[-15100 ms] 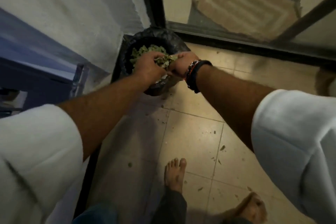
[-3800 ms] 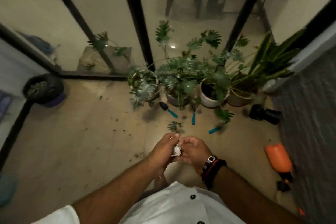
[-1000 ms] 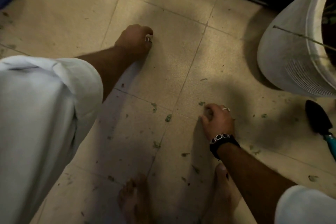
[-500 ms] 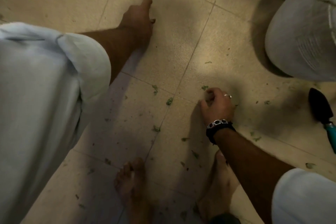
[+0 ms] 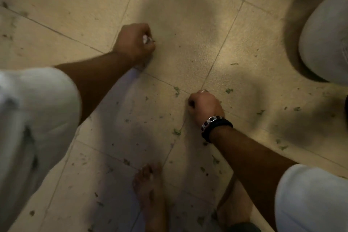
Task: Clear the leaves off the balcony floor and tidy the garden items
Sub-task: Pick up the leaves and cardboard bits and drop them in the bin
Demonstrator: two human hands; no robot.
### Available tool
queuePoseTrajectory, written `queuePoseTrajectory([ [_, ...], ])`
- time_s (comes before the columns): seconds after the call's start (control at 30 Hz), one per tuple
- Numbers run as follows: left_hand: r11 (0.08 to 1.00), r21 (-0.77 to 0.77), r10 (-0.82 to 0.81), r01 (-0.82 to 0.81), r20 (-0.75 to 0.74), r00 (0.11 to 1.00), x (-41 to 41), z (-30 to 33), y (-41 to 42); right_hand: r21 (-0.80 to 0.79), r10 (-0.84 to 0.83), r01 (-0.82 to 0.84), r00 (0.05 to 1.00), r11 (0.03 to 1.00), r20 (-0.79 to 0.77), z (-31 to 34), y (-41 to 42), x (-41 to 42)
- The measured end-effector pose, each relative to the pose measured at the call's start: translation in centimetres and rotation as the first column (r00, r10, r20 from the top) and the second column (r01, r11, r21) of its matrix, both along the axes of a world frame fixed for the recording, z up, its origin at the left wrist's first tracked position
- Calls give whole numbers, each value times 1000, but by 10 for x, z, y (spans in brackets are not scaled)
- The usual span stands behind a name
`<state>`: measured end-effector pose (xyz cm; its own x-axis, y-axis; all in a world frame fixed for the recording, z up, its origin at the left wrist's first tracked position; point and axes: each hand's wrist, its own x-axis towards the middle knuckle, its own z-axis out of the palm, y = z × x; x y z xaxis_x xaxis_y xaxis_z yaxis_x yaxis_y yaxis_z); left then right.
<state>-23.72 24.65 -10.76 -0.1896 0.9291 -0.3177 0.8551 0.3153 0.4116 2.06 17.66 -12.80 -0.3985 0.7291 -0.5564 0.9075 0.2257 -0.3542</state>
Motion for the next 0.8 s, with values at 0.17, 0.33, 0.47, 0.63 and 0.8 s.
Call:
queuePoseTrajectory([
  [0.17,971,-67,227,-229,-34,973,-70,19,-106,36,-107,111,988,993,-115,3,8,-17],
  [0.33,970,-130,184,-205,-155,971,-110,28,-184,90,44,-38,996,995,-71,-8,0,-40],
  [0.47,958,-117,229,-262,-239,944,-108,16,-211,138,54,-53,999,989,-1,-11,-5,-42],
  [0.63,944,-128,277,-305,-197,941,-76,-1,-207,126,69,-73,997,989,36,-6,0,-49],
  [0.8,940,-124,279,-317,-251,927,-59,-14,-196,55,-99,101,995,993,-30,14,-25,-34],
])
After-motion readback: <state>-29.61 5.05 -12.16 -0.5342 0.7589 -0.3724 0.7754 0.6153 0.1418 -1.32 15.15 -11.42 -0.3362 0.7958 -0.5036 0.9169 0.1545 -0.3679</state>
